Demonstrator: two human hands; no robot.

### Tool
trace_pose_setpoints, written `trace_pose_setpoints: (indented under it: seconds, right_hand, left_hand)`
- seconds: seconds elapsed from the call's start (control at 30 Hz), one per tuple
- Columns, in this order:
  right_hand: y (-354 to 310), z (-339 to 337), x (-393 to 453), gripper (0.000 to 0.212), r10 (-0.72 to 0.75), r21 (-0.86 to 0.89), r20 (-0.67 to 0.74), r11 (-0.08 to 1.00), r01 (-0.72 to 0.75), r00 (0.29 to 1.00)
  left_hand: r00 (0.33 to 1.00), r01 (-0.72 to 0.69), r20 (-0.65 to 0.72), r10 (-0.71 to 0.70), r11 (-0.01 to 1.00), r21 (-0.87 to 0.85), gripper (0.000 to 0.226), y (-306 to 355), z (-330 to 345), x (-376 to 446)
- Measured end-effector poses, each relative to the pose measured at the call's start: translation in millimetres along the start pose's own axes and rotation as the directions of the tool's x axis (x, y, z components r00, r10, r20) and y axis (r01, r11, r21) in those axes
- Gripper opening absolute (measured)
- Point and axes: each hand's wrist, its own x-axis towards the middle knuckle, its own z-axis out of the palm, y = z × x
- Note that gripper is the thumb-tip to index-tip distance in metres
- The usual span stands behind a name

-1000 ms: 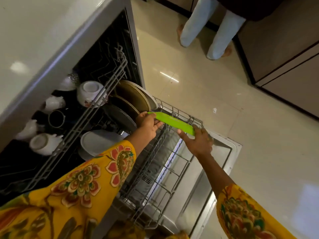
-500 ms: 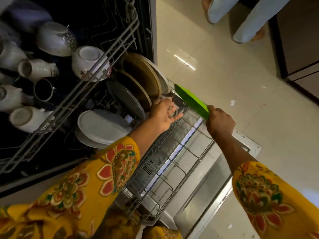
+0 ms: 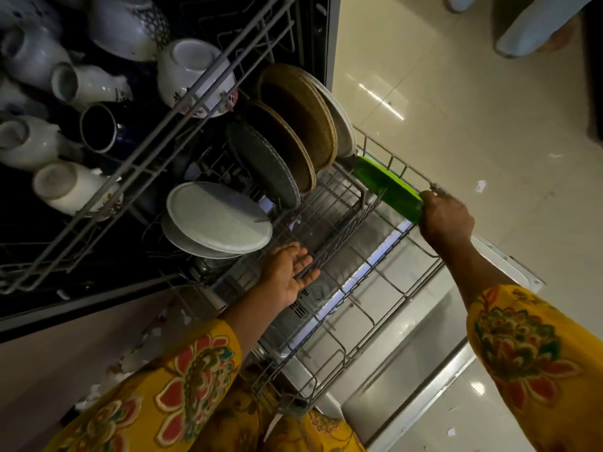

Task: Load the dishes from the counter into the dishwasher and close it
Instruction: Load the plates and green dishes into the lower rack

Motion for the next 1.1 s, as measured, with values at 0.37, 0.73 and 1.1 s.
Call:
trace_pose_setpoints:
  seconds: [0.37,0.73,1.1]
  right_hand:
    - [15,-5,-13,0.046,0.059,0.234,-0.021,0.971,-0.053,0.998]
    - [-35,-51,-113,0.034,-0.103,0.272,0.06,0.959,0.083,0.993]
    - [-120,-89,-259,0.034,-0.454,0.187,0.147,0.885,0.426,0.879]
  left_hand:
    - [1.0,-0.021,-0.002,0.021,0.998,0.052,0.014,-7,1,-21]
    - [0.992,-0.102,0.069,0.102,0.995,-0.007,0.012,-16,-5,-101]
    - [0.986,-0.161,0.008,0.166,0.968,-0.194,0.021,-37,-87,-211]
